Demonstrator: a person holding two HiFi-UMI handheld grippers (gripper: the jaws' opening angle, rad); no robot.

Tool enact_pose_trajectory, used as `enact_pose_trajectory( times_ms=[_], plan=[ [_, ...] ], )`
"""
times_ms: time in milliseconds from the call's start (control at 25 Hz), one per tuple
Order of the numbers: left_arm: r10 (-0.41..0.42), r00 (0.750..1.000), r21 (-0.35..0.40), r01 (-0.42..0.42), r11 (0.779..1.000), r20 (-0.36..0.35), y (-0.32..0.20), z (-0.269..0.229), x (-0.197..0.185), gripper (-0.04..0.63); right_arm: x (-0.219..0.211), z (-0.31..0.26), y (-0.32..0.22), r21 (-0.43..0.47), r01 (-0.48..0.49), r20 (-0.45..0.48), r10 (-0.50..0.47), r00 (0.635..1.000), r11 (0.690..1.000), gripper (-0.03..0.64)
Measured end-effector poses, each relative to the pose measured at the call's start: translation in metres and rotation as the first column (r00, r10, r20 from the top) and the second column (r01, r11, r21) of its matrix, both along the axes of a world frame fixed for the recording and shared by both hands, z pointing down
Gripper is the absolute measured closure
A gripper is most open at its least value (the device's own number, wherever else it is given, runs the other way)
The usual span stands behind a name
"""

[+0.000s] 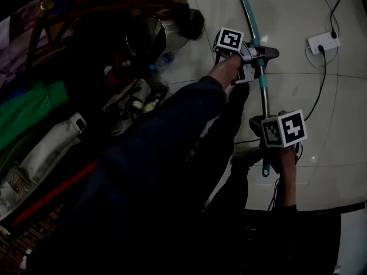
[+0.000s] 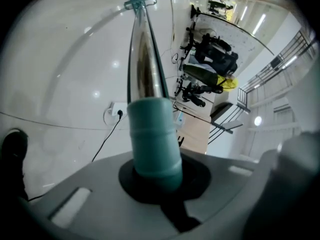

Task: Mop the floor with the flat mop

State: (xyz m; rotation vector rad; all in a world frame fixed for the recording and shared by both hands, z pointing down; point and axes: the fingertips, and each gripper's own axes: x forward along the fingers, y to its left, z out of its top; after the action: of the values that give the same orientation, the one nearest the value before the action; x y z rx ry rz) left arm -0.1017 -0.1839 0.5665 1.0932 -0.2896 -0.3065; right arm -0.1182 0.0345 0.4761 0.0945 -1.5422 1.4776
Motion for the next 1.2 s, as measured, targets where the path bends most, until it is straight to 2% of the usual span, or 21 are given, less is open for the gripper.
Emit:
enact_pose_trajectory(
  times_ms=[240,440,600,800,960,1040,1200],
  plan=[
    [-0.055,0.998,0.022,0.055,0.998,-0.001,0.013,-0.009,0.009,0.588,0.011,-0.006,0.018,0.010,0.001,0.019,-0.001,1.000,1.000,0.557],
    [-0.056,0.998,0.049,0.056,0.997,-0.012,0.068,-0.031,0.030,0.586,0.032,-0.024,0.076,0.016,-0.007,0.051,0.006,0.999,1.000,0.554],
    [-0.050,0.999,0.053,0.051,0.997,-0.019,0.139,-0.047,0.059,0.586,0.064,-0.036,0.147,0.026,0.015,0.055,-0.016,0.998,1.000,0.554],
    [-0.053,0.999,0.028,0.053,0.998,-0.006,0.256,-0.059,0.117,0.586,0.127,-0.053,0.261,0.009,0.049,0.054,-0.049,0.997,0.999,0.552],
    [-0.068,0.996,0.011,0.069,0.998,-0.058,0.350,-0.076,0.167,0.584,0.169,-0.074,0.350,0.015,0.057,0.063,-0.058,0.996,0.998,0.552],
    [-0.083,0.995,0.002,0.084,0.996,-0.056,0.394,-0.077,0.187,0.586,0.194,-0.076,0.393,0.012,0.080,0.047,-0.081,0.996,0.997,0.551],
    [-0.041,0.998,-0.024,0.040,0.999,-0.040,0.461,-0.067,0.225,0.588,0.236,-0.071,0.458,-0.003,0.110,0.021,-0.110,0.994,0.994,0.551]
  ],
)
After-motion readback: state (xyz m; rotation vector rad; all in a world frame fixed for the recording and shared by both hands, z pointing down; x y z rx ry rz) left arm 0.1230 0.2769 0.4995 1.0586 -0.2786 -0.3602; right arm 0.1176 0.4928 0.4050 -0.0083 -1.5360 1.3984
